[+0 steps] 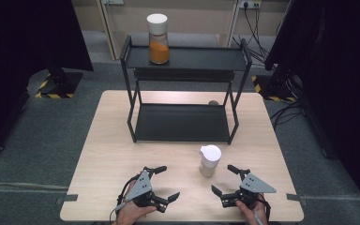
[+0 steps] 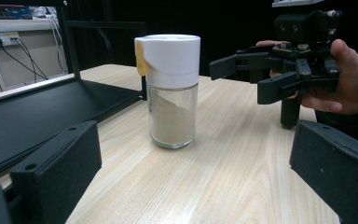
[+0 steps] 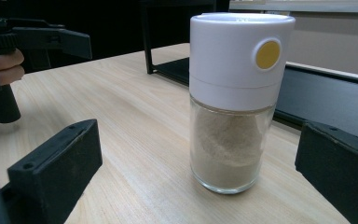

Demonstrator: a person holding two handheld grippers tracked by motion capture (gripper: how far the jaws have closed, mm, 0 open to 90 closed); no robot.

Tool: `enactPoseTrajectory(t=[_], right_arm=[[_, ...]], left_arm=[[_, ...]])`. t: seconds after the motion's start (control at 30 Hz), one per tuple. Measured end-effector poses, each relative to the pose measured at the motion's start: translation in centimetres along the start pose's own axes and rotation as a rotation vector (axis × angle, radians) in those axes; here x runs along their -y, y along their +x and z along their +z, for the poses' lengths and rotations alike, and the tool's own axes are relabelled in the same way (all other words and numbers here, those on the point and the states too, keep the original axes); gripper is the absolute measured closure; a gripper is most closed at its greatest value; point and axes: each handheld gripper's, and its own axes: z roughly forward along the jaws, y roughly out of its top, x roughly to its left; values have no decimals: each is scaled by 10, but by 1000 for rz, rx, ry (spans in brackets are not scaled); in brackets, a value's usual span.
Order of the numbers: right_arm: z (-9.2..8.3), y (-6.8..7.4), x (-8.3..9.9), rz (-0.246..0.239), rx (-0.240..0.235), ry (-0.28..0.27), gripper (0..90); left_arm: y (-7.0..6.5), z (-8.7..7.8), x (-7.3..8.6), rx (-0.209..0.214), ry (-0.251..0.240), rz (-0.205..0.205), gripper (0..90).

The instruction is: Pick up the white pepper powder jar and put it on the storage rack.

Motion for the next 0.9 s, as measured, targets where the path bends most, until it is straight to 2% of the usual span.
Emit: enactPoseTrajectory(t=[0.6,0.9], right_arm=[[1,3,0,-11,14,-11,6],[7,7,-1,-13,55,-23,6]], left_arm=[[-1,-5,1,-11,-16,-3,15],[-1,-4,2,-12,-14,-7,15]])
